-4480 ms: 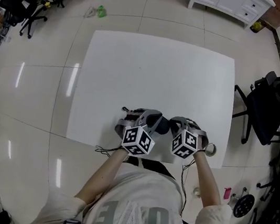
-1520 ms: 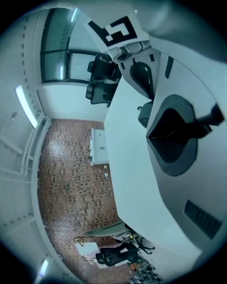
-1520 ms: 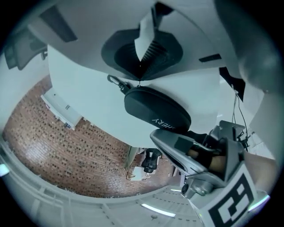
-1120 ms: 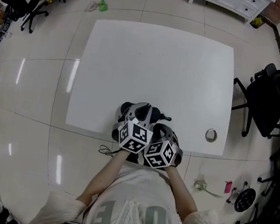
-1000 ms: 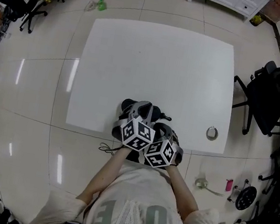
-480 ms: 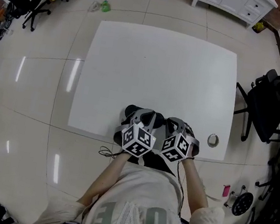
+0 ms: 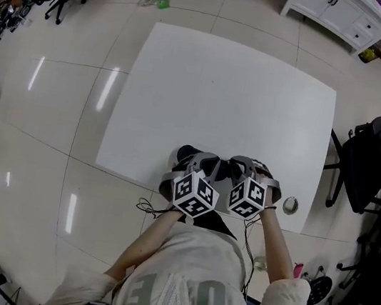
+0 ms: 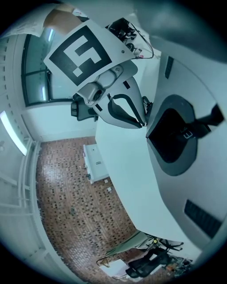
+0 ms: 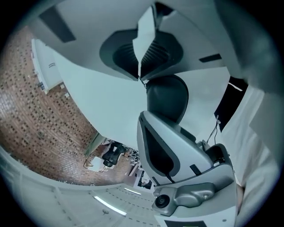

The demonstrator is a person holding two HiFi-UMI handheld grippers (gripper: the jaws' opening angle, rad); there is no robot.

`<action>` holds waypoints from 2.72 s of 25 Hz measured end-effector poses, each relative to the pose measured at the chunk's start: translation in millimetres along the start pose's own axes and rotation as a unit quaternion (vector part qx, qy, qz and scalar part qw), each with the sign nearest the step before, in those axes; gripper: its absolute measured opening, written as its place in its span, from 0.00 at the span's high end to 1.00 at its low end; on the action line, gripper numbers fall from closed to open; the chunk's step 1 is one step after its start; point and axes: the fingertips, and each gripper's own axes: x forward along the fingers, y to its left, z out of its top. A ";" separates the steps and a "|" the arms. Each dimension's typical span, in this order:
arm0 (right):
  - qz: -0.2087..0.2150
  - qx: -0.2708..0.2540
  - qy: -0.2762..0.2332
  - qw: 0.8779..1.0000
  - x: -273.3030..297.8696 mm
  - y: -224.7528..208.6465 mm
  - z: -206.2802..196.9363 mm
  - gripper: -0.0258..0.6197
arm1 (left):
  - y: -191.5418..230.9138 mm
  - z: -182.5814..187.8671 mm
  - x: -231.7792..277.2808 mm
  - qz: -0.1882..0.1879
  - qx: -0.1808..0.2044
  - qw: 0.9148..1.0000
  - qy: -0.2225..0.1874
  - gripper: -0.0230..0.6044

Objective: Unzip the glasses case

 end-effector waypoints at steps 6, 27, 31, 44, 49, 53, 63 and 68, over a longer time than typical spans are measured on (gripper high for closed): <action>-0.075 0.101 -0.022 0.992 -12.3 -14.2 1.1 0.96 | 26.1 14.1 -22.3 -0.032 -0.158 0.983 -0.087 0.96; -0.265 0.583 -0.334 0.691 -170.3 -52.3 28.0 0.96 | 121.1 25.7 -144.4 0.064 -0.303 0.877 -0.368 0.96; -0.287 0.559 -0.342 0.699 -196.6 -29.6 45.0 0.96 | 106.1 22.1 -173.5 0.053 -0.296 0.870 -0.391 0.96; -0.321 0.528 -0.352 0.702 -312.7 236.1 21.1 0.96 | -86.5 -79.8 -361.8 0.097 -0.237 0.858 -0.446 0.96; -0.322 0.539 -0.338 0.701 -373.3 349.6 10.5 0.96 | -191.9 -131.6 -439.0 0.119 -0.244 0.860 -0.432 0.96; -0.299 0.534 -0.355 0.707 -414.8 418.6 27.9 0.96 | -251.2 -153.6 -492.7 0.127 -0.228 0.869 -0.421 0.96; -0.288 0.531 -0.357 0.712 -443.8 513.4 45.5 0.96 | -314.5 -183.0 -543.0 0.139 -0.216 0.869 -0.424 0.96; -0.282 0.511 -0.355 0.730 -449.6 534.9 64.9 0.96 | -329.4 -194.4 -563.5 0.147 -0.213 0.866 -0.429 0.96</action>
